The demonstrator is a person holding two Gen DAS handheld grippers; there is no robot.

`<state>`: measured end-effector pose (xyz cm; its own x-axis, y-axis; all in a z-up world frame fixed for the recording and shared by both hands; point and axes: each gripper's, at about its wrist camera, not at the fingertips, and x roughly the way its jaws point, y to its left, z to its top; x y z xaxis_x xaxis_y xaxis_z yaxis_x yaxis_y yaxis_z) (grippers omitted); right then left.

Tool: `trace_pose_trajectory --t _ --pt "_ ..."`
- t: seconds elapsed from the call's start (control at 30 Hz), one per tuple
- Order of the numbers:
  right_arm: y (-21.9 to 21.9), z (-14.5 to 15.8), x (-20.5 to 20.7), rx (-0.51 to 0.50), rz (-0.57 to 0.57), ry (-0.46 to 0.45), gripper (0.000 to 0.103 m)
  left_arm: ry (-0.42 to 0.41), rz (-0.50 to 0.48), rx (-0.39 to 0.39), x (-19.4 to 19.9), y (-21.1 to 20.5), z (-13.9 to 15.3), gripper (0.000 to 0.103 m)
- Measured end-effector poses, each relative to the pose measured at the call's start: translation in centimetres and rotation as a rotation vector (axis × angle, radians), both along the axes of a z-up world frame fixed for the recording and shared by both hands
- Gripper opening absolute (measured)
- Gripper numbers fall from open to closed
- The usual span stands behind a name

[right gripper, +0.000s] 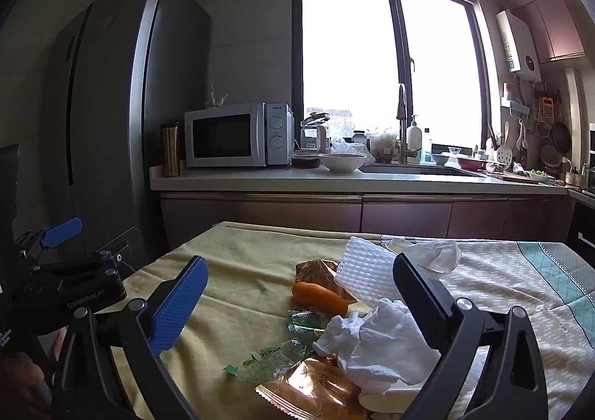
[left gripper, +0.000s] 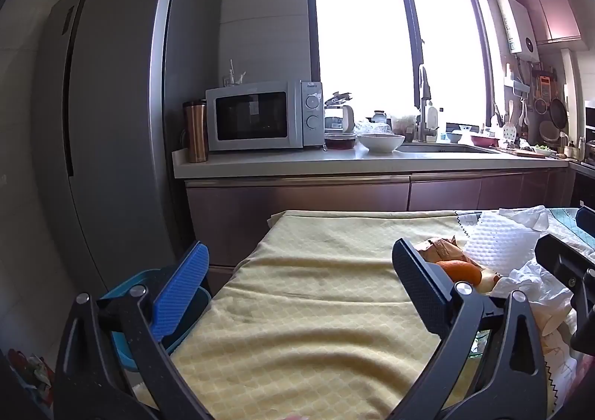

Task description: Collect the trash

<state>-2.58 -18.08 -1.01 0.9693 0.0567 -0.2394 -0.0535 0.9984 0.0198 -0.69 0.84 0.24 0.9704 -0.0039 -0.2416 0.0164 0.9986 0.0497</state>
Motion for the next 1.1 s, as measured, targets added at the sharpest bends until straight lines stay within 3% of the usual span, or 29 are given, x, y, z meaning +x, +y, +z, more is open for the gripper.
trace_pose_trajectory --t 1.1 --pt "-0.02 -0.18 -0.12 0.009 -0.010 -0.011 0.096 -0.021 -0.011 -0.018 -0.75 0.08 -0.01 0.097"
